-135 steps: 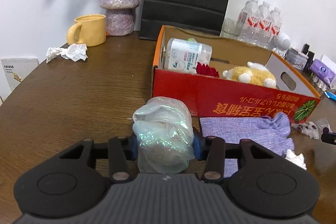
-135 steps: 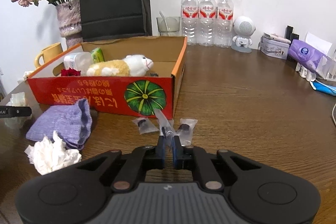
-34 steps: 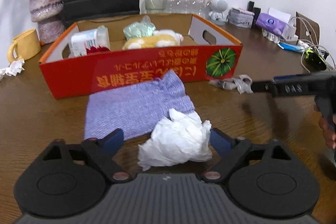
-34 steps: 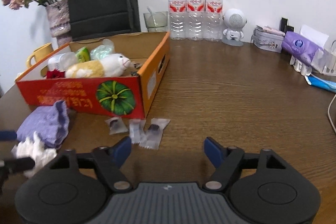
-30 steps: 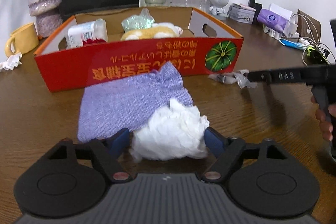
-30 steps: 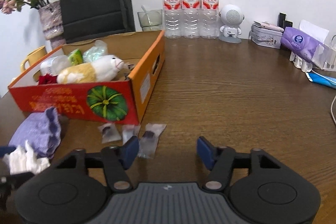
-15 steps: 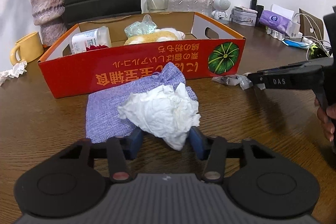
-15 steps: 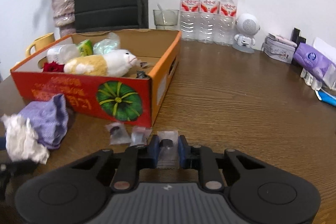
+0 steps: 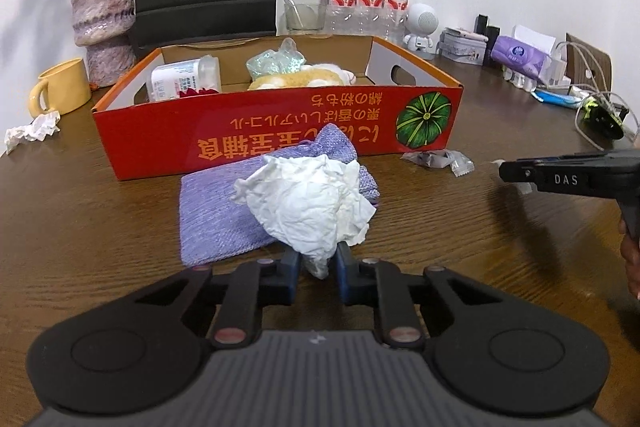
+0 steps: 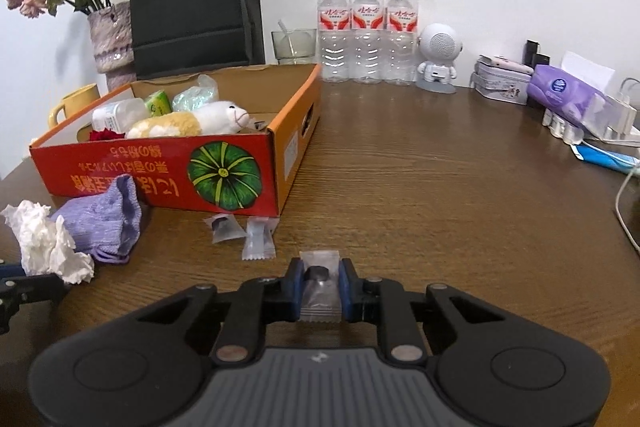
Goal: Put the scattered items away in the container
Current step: 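Drop the tissue into the box with the left tool while the right tool drops the candy packet in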
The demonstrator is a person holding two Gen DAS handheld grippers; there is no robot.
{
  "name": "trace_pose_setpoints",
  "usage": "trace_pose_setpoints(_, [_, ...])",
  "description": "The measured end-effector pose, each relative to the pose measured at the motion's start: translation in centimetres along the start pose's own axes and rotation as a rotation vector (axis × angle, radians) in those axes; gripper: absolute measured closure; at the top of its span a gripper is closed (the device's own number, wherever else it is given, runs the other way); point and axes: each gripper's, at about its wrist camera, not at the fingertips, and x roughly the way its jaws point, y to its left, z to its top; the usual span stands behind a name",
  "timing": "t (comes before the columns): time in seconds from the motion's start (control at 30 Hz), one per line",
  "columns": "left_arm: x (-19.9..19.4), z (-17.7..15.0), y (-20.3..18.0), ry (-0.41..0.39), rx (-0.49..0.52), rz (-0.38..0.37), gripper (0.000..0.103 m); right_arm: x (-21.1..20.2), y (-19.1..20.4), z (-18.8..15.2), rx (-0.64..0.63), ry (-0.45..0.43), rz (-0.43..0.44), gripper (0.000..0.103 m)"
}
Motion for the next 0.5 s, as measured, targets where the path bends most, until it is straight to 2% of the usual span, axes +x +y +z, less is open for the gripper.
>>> trace_pose_setpoints(0.27, [-3.5,1.5,2.0,-0.082,-0.044,0.003,0.084,-2.9,0.9,0.2,0.016,-0.054,0.051,0.086])
trace_pose_setpoints(0.5, [-5.8,6.7,4.0,-0.249,-0.04,0.036,0.084,-4.7,2.7,5.0,-0.02,-0.161,0.122,0.086])
